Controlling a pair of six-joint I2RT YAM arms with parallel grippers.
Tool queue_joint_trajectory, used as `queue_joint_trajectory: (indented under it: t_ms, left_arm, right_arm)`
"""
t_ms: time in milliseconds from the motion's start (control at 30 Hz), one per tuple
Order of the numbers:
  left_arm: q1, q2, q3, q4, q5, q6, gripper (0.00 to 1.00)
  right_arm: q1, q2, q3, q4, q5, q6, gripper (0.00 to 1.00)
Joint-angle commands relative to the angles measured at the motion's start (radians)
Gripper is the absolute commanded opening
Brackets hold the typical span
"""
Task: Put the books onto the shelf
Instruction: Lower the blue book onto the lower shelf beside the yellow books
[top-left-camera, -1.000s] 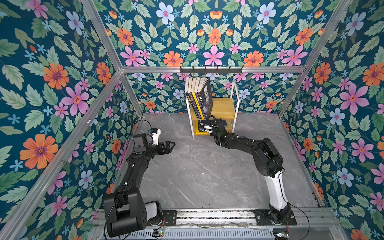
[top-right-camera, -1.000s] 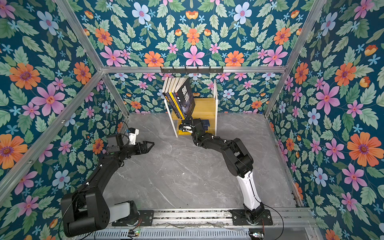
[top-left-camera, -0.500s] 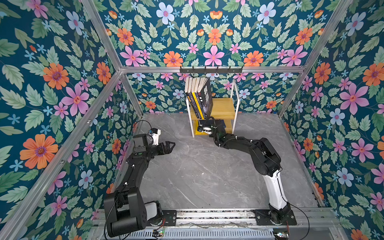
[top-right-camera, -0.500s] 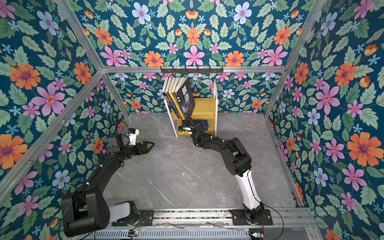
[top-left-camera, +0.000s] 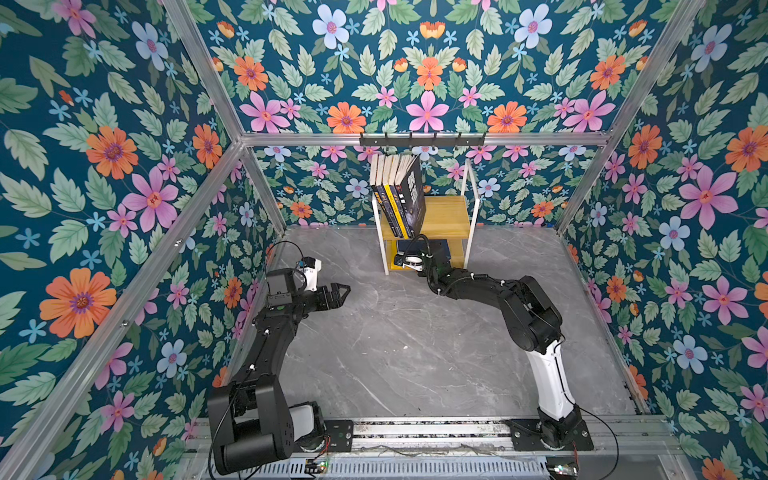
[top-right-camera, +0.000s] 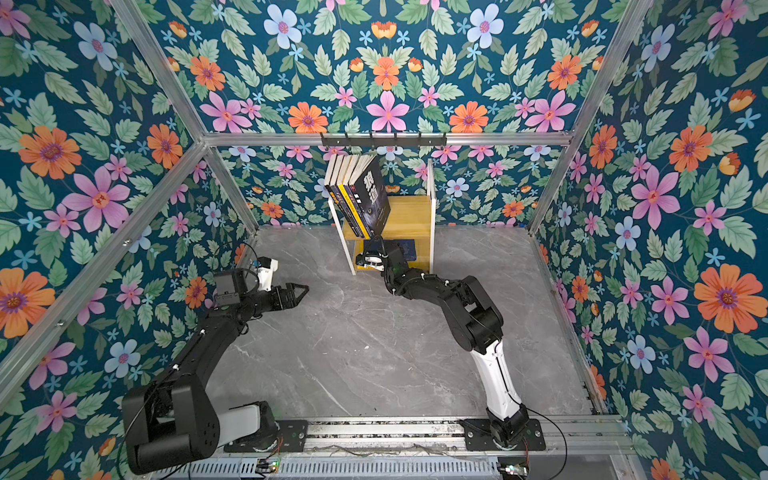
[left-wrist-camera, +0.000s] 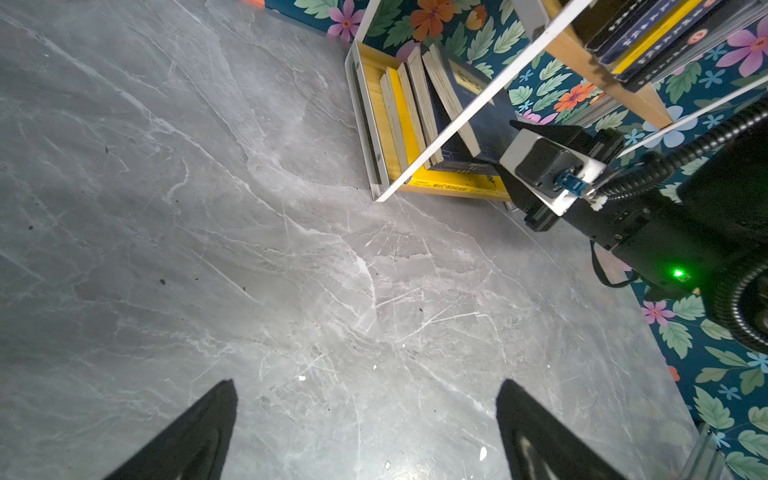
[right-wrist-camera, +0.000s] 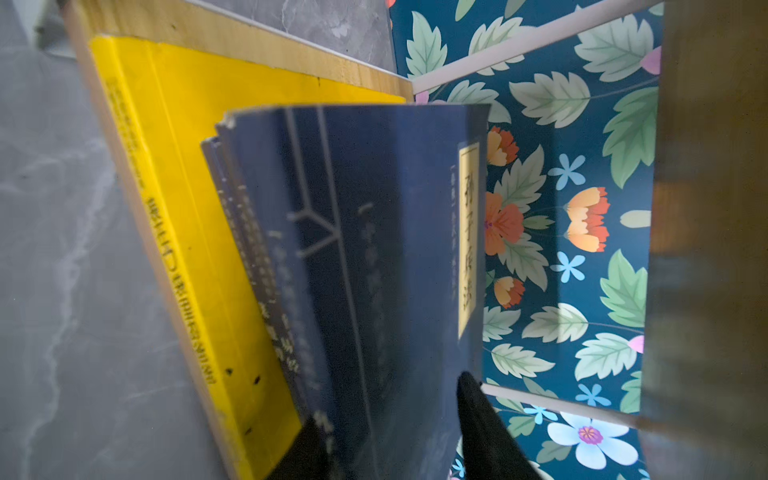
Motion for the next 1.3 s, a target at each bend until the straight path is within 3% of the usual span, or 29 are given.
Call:
queue_joint_trajectory:
  t_ms: [0, 400, 867, 1267]
  left_arm:
    - [0.0, -0.004, -0.001, 0.014, 0.001, 0.013, 0.99]
    - [0.0, -0.009, -0.003, 0.016, 0.004, 0.01, 0.99]
    - [0.0, -0.018, -0.006, 0.017, 0.009, 0.007, 0.99]
    - [0.0, -0.015, -0.008, 0.02, 0.01, 0.002, 0.99]
  right_arm:
    - [0.008, -0.035, -0.013, -0.013, -0.04, 0.013, 0.47]
    - [0.011, -0.14, -0.092, -0.102, -0.097, 0.036, 0.63]
    - [-0.017, -0.153, -0.044, -0.34, -0.133, 0.103, 0.59]
    - [-0.082, -0.205, -0.037, -0.501, -0.237, 0.167, 0.59]
